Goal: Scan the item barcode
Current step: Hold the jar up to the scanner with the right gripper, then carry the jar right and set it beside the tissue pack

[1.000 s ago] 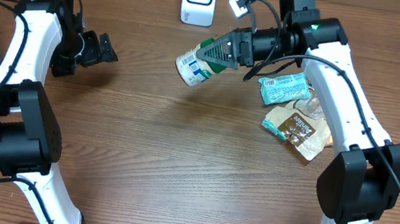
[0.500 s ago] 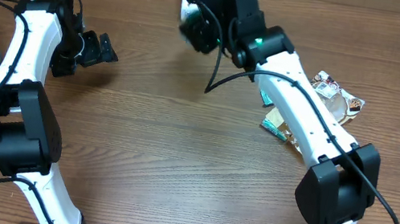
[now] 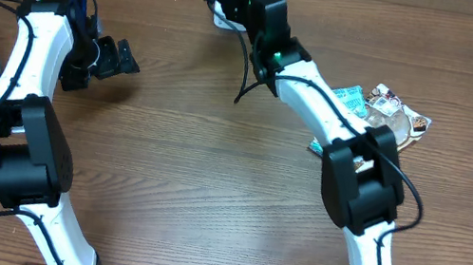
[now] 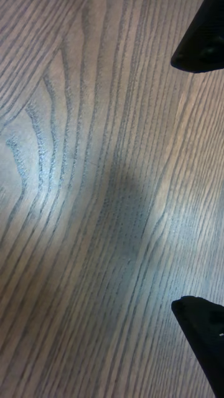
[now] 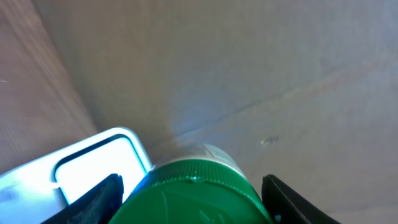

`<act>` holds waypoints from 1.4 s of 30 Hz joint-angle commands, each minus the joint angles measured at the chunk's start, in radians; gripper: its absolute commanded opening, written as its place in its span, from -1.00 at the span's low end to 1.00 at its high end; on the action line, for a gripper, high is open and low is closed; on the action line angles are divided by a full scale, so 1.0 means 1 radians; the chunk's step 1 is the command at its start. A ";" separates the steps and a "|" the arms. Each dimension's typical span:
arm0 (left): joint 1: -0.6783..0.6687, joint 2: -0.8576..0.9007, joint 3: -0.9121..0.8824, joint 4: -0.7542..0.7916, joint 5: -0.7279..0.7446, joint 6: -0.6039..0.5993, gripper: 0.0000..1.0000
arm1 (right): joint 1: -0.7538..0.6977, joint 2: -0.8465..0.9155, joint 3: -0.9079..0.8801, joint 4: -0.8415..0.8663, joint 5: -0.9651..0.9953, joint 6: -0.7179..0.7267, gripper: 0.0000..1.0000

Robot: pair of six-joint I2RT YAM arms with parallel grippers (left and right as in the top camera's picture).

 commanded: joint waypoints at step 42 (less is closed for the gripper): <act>-0.004 -0.006 0.005 0.000 0.008 -0.002 0.99 | -0.007 -0.334 0.029 -0.605 -0.570 0.864 0.11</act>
